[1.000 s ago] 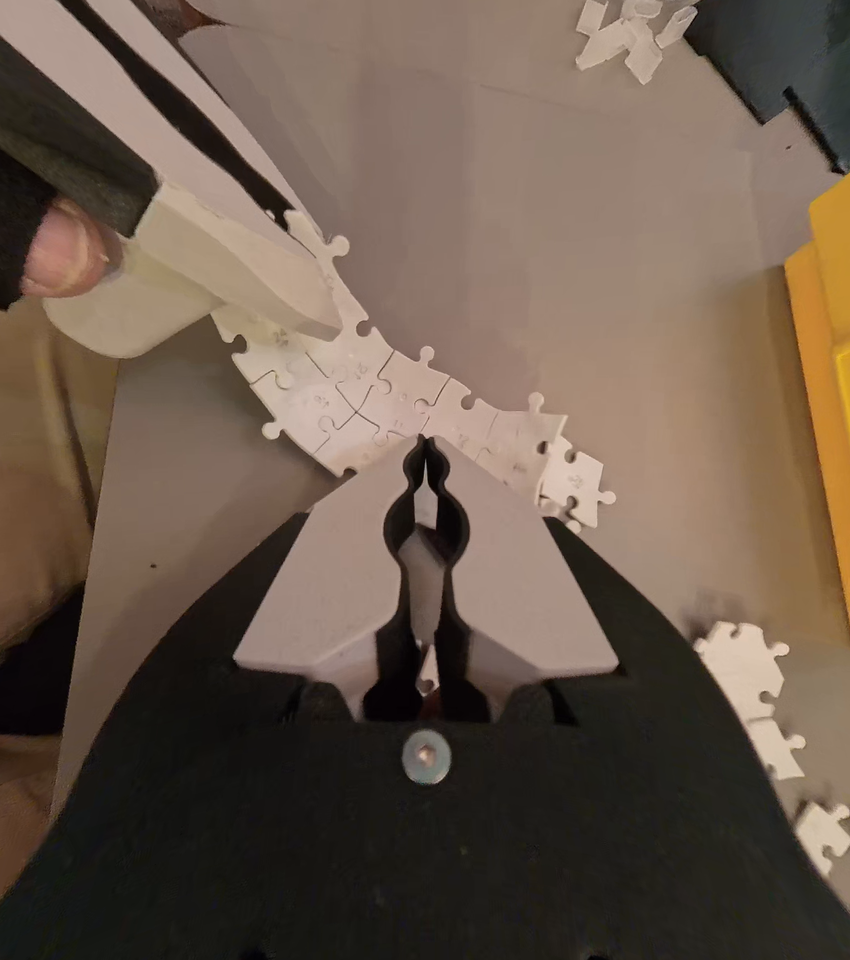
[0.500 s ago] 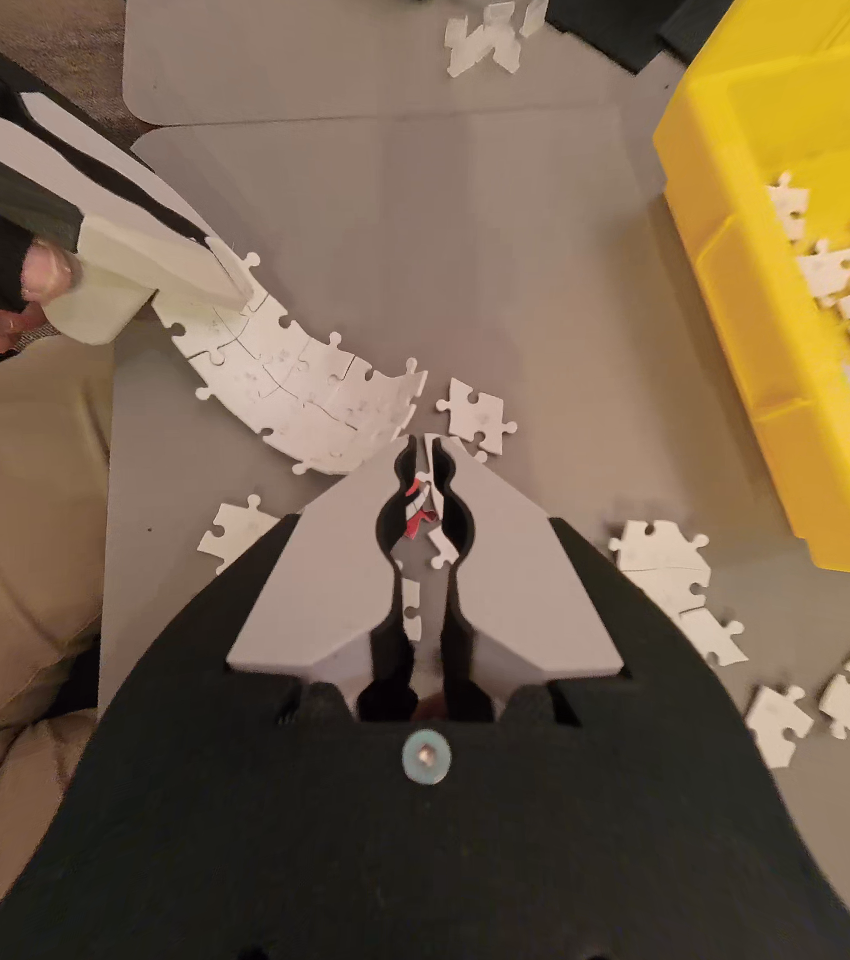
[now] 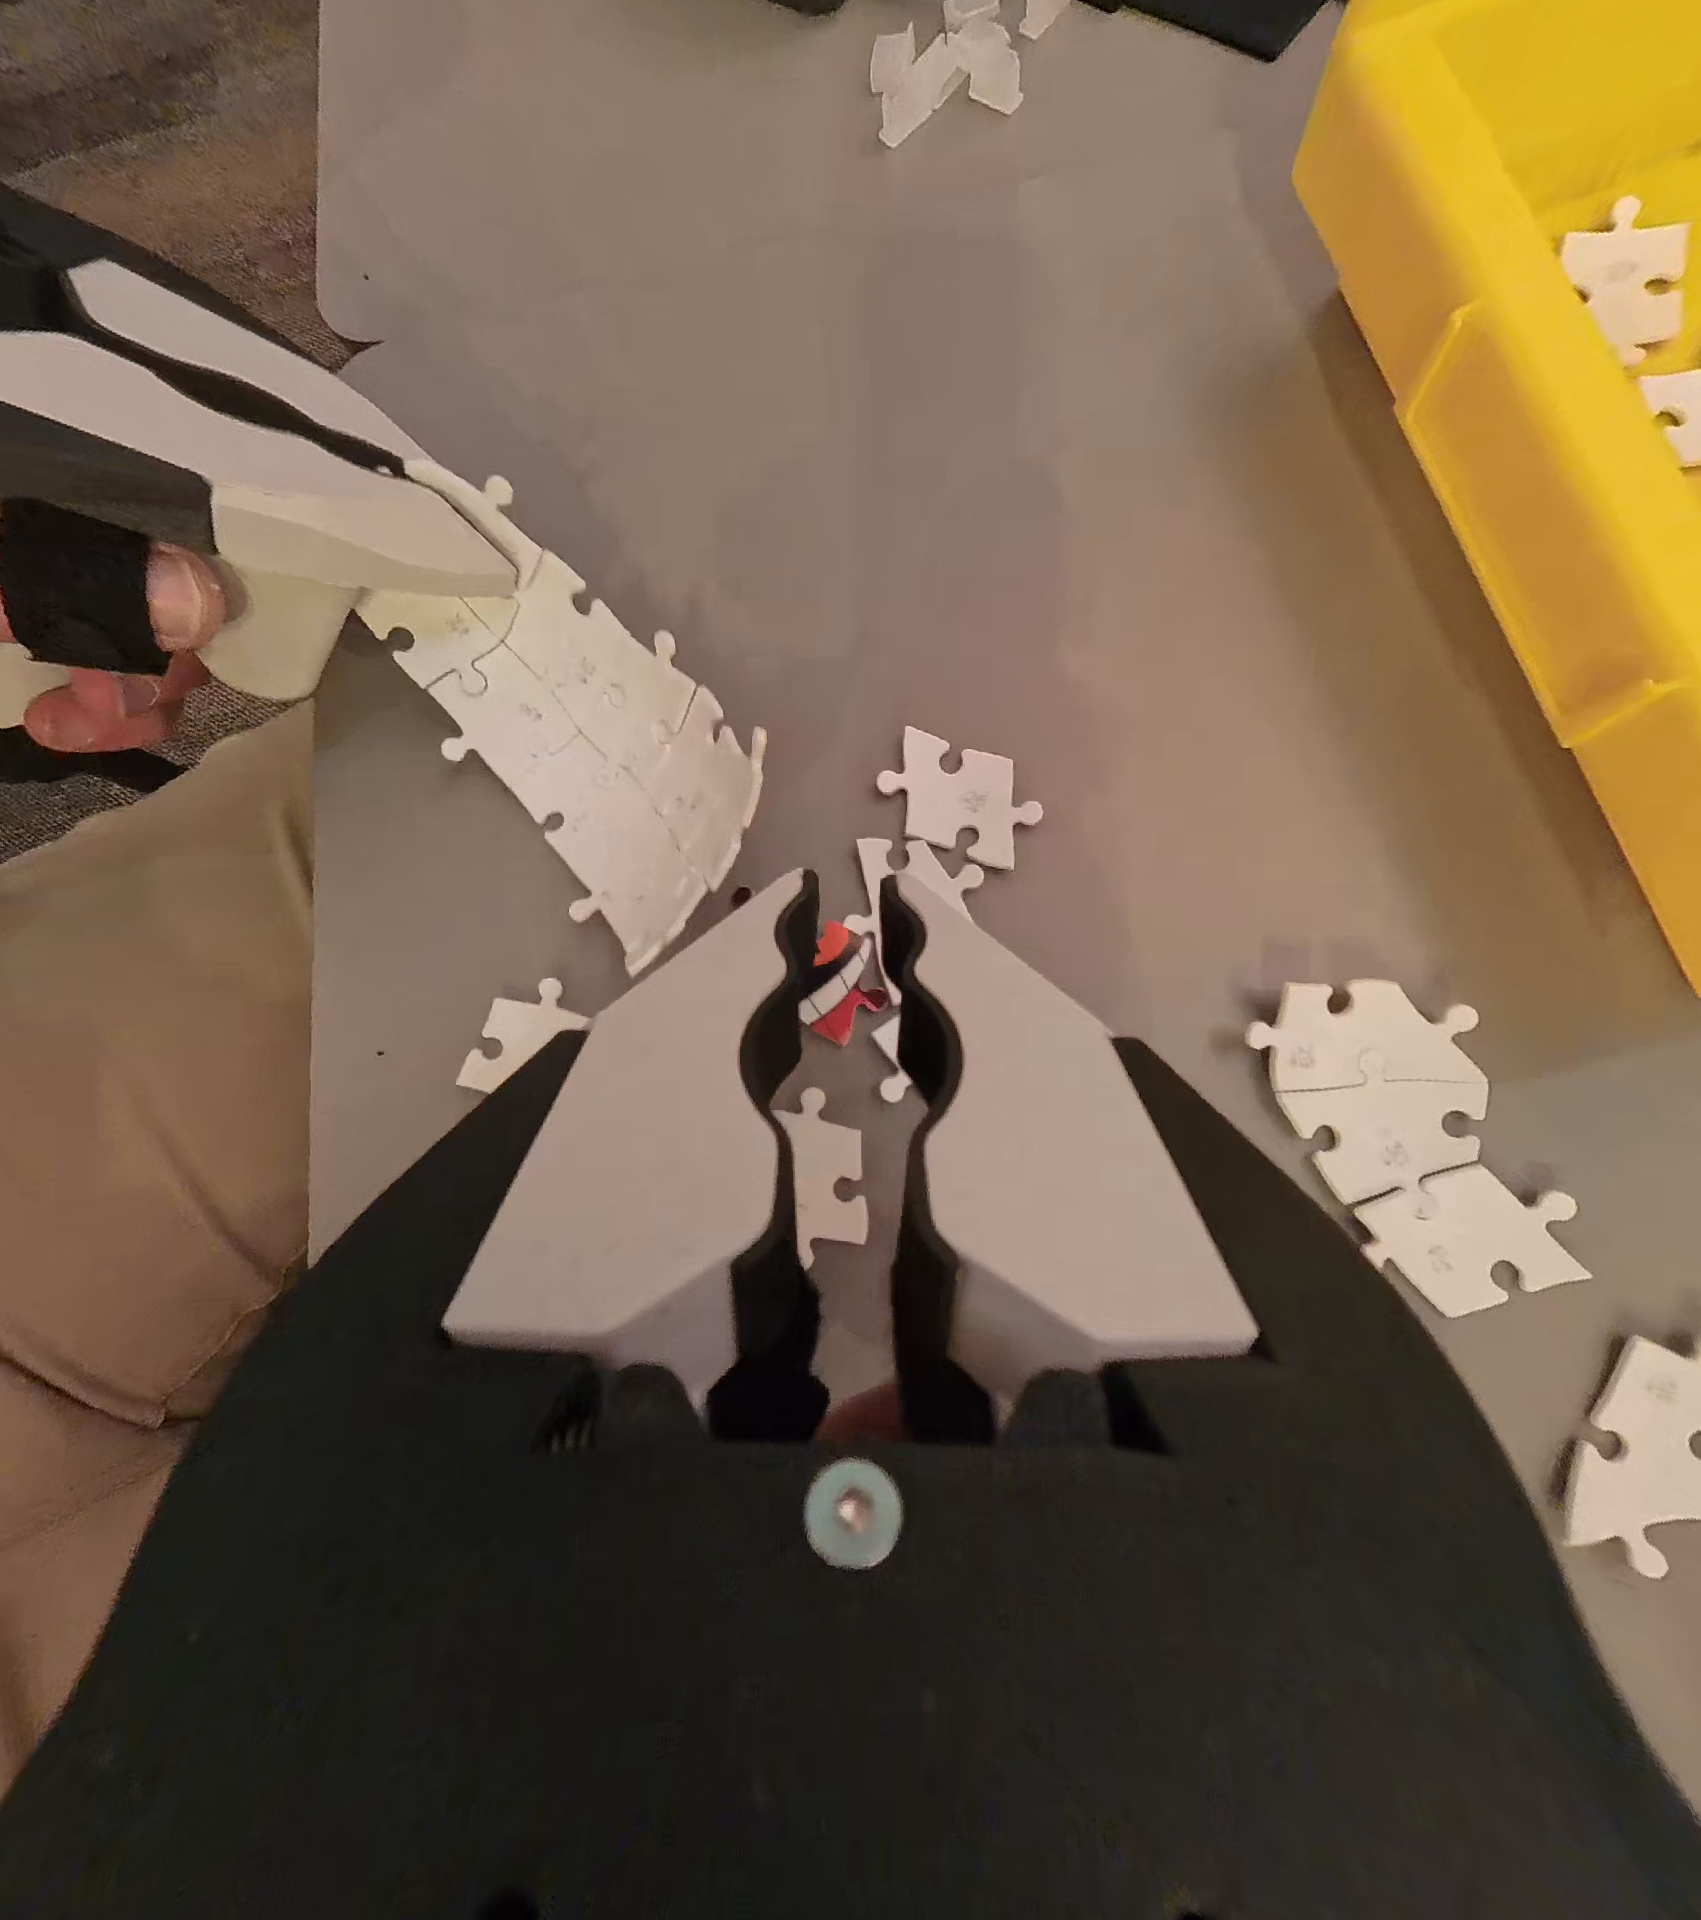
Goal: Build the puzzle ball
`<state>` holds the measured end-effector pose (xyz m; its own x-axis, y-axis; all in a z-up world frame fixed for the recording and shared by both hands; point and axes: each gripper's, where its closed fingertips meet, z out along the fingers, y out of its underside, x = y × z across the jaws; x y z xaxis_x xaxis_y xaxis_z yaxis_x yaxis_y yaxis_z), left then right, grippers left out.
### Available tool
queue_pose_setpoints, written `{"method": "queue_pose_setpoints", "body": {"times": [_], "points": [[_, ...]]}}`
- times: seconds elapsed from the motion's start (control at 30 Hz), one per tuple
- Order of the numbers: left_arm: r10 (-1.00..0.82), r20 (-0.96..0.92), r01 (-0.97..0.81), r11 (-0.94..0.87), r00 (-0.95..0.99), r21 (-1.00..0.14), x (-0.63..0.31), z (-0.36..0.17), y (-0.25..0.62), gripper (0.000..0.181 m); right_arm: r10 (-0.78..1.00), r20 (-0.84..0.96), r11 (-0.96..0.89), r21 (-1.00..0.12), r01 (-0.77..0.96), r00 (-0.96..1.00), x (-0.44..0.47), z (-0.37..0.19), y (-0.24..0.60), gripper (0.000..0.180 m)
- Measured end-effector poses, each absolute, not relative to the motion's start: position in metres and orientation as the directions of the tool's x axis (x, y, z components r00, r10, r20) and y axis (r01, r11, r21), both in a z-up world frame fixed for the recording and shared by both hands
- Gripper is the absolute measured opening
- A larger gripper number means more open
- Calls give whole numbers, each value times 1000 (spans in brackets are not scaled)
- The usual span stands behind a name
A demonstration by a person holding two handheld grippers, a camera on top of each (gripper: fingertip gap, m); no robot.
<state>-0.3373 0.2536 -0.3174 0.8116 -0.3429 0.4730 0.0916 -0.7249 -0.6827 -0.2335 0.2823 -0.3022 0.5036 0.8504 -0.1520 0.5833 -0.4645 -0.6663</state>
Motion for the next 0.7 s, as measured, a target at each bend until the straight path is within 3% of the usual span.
{"method": "queue_pose_setpoints", "body": {"times": [0.4, 0.7], "points": [[-360, 395, 94, -627, 845, -773, -345, -305, 266, 3, 917, -70, -341, -648, 681, 393, -224, -294, 268, 12], [-385, 347, 66, -583, 855, -809, -341, -300, 270, 3, 898, -111, -395, -631, 668, 426, -219, -300, 265, 22]]}}
